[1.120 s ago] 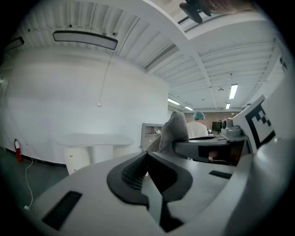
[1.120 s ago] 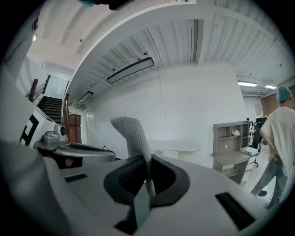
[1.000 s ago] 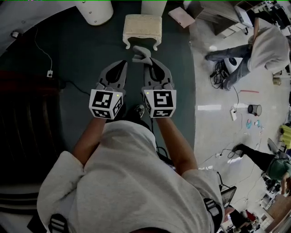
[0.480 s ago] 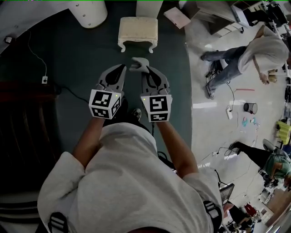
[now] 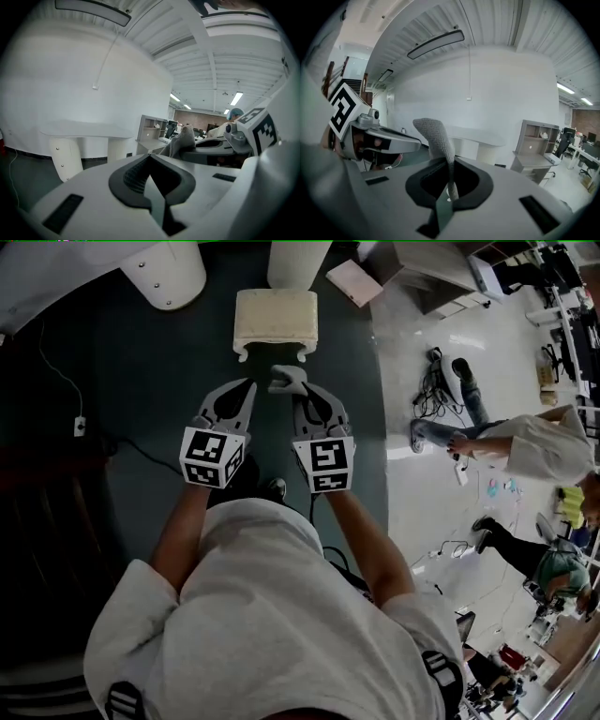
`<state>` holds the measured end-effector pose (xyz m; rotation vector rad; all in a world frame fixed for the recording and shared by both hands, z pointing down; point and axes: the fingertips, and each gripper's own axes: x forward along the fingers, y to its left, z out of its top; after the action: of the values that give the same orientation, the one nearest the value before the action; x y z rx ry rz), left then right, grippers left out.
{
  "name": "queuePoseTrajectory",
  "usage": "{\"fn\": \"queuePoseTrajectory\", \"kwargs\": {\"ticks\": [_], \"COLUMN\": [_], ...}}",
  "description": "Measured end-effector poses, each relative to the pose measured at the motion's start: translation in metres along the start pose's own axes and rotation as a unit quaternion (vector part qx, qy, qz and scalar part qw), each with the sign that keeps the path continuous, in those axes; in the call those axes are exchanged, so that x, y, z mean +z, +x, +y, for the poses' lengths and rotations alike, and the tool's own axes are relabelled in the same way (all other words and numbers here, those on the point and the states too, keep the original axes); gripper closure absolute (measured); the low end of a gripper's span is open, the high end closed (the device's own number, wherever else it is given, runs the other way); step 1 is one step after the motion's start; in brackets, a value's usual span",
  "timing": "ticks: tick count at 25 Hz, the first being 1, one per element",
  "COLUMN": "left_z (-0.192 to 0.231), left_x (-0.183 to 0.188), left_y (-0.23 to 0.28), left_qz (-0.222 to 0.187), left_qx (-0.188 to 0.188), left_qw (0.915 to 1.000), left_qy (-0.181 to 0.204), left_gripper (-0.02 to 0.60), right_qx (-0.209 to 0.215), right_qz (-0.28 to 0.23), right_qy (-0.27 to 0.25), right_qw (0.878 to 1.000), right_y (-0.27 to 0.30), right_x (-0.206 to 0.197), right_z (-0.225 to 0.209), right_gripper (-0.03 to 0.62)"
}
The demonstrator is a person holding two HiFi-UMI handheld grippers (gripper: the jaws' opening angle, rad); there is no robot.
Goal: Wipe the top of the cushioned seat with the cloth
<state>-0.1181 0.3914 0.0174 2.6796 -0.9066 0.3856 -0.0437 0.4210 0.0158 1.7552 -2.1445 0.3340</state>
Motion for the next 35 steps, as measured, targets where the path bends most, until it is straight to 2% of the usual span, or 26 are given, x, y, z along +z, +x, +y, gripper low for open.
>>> {"fn": "queuePoseTrajectory", "kwargs": {"ticks": [7, 11, 14, 18, 21, 26, 31, 35], "left_z": [0.052, 0.08, 0.104, 0.125, 0.137, 0.173, 0.197, 0.201], "left_x": [0.007, 0.016, 0.021, 0.019, 0.016, 0.02, 0.018, 0.022], "left_y": [0.03, 0.043, 0.053, 0.069, 0.085, 0.134, 0.191, 0.247], "left_qz": [0.021, 0.03, 0.036, 0.046, 0.061, 0.077, 0.106, 0.115], "left_qx": [-0.021, -0.028, -0.032, -0.024, -0.018, -0.003, 0.013, 0.024], "left_qw": [0.9994, 0.9992, 0.9988, 0.9986, 0.998, 0.9969, 0.9943, 0.9928], "left_qy": [-0.016, -0.001, -0.004, 0.0, 0.009, 0.014, -0.009, -0.024], "left_gripper": [0.568, 0.568, 0.568, 0.568, 0.568, 0.568, 0.568, 0.568], "right_qx": [0.003, 0.013, 0.018, 0.021, 0.041, 0.075, 0.11, 0.136], "right_qz": [0.037, 0.057, 0.069, 0.076, 0.077, 0.085, 0.107, 0.118], "right_qy": [0.003, -0.024, -0.035, -0.025, -0.021, -0.032, -0.024, -0.035], "right_qw": [0.999, 0.998, 0.997, 0.997, 0.996, 0.993, 0.988, 0.983], "right_y": [0.06, 0.083, 0.097, 0.119, 0.138, 0.187, 0.239, 0.278], "right_x": [0.006, 0.006, 0.006, 0.006, 0.006, 0.012, 0.006, 0.001], "right_z": [-0.005, -0.006, -0.008, -0.018, -0.027, -0.059, -0.095, -0.13], "right_gripper": [0.576, 0.576, 0.576, 0.576, 0.574, 0.574, 0.575, 0.576]}}
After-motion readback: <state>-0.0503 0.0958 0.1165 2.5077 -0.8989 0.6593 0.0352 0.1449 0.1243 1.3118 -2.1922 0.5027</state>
